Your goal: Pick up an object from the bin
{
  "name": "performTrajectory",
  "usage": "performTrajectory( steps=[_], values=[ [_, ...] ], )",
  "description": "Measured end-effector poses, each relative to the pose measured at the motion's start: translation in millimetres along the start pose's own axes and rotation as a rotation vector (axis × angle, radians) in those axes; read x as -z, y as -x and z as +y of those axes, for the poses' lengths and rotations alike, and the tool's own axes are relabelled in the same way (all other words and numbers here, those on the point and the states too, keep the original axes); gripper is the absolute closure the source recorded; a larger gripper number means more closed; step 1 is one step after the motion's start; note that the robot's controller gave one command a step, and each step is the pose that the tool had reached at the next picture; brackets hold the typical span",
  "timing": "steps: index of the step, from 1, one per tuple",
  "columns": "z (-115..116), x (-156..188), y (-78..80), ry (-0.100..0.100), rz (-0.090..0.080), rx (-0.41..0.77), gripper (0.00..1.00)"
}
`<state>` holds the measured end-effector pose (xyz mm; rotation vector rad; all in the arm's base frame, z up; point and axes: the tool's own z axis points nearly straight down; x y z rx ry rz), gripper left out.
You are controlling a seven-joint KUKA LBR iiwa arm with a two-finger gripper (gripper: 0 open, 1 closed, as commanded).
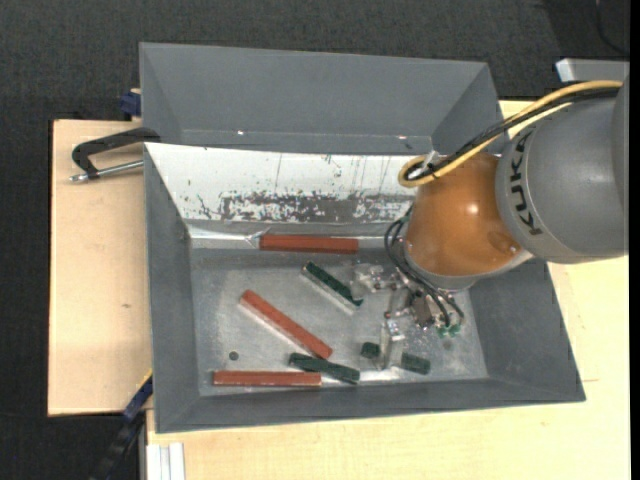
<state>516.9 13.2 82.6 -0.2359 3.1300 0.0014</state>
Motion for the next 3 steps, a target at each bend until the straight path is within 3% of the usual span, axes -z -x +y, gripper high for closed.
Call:
performTrajectory(
  steps=[1,2,3],
  values=[
    [-13.0,-10.7,55.2,-0.001,-0.004,-0.250,1.00],
    [-13.0,-10.8,55.1,-0.001,-0.004,-0.250,1.00],
    [-21.2,128.8,52.2,-0.001,-0.003,-0.215,1.00]
  ],
)
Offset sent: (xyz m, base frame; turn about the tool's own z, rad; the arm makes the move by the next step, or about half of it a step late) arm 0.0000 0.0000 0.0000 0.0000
